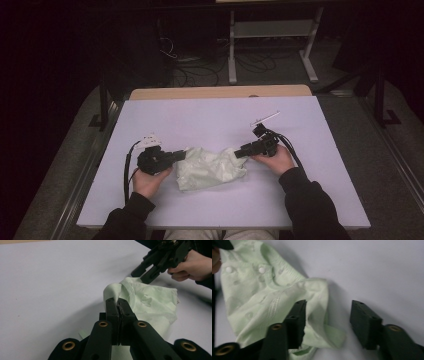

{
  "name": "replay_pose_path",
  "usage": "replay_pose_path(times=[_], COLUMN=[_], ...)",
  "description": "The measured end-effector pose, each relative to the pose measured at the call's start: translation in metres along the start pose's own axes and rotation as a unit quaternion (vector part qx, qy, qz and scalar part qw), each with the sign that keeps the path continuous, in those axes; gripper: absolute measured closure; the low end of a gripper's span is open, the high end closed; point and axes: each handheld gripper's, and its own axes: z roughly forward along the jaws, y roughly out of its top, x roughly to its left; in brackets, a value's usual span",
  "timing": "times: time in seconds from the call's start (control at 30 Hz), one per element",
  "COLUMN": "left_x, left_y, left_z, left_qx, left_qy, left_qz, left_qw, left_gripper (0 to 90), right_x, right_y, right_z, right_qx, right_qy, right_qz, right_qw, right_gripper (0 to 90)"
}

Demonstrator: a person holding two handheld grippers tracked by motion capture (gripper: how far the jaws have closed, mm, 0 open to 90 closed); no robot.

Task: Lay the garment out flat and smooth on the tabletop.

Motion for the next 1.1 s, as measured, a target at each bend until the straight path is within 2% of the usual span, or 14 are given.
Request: replay_pose_path(times=[0.07,0.13,0.27,0.37,0.4,0.43,0.53,0.6,0.67,0.77,0.87,1.0,1.07,1.1], left_x=[0.002,0.005,0.011,0.017,0.018,0.018,0.018,0.018,0.014,0.004,-0.006,-0.017,-0.019,-0.020], left_y=[0.000,-0.001,0.000,0.005,0.009,0.013,0.030,0.048,0.069,0.100,0.123,0.132,0.125,0.119], left_z=[-0.002,-0.004,-0.007,-0.004,-0.003,-0.002,0.001,0.004,0.005,0.004,-0.001,-0.008,-0.007,-0.005], left_qx=[-0.002,-0.004,-0.020,-0.033,-0.035,-0.037,-0.037,-0.044,-0.050,-0.067,-0.094,-0.129,-0.134,-0.130], left_qy=[0.003,0.008,0.019,0.024,0.028,0.033,0.046,0.046,0.052,0.065,0.069,0.067,0.061,0.059], left_qz=[-0.003,-0.006,-0.021,-0.033,-0.030,-0.023,-0.004,0.001,0.018,0.051,0.072,0.095,0.102,0.101], left_qw=[1.0000,0.9999,0.9994,0.9986,0.9986,0.9985,0.9983,0.9980,0.9972,0.9943,0.9905,0.9848,0.9838,0.9846], left_gripper=[88.5,88.4,88.4,88.5,88.5,88.5,88.5,88.5,88.5,88.4,88.4,88.4,88.4,88.3], right_x=[0.001,0.004,0.015,0.019,0.021,0.021,0.025,0.028,0.031,0.036,0.043,0.053,0.056,0.056], right_y=[-0.001,-0.002,0.001,0.005,0.009,0.009,0.017,0.024,0.032,0.042,0.049,0.050,0.047,0.045], right_z=[0.005,0.005,-0.005,-0.017,-0.027,-0.027,-0.043,-0.055,-0.066,-0.084,-0.103,-0.126,-0.133,-0.134], right_qx=[0.012,0.010,-0.011,-0.035,-0.050,-0.050,-0.076,-0.092,-0.108,-0.138,-0.172,-0.209,-0.216,-0.213], right_qy=[0.007,0.000,-0.042,-0.071,-0.091,-0.091,-0.115,-0.130,-0.143,-0.161,-0.171,-0.174,-0.165,-0.164], right_qz=[-0.002,-0.017,-0.044,-0.056,-0.061,-0.061,-0.071,-0.074,-0.075,-0.081,-0.088,-0.102,-0.104,-0.104], right_qw=[0.9999,0.9998,0.9981,0.9953,0.9928,0.9928,0.9878,0.9844,0.9810,0.9740,0.9661,0.9569,0.9565,0.9575], right_gripper=[78.6,88.1,88.5,88.5,88.5,88.5,88.5,88.5,88.5,88.5,88.5,88.6,88.6,88.6])
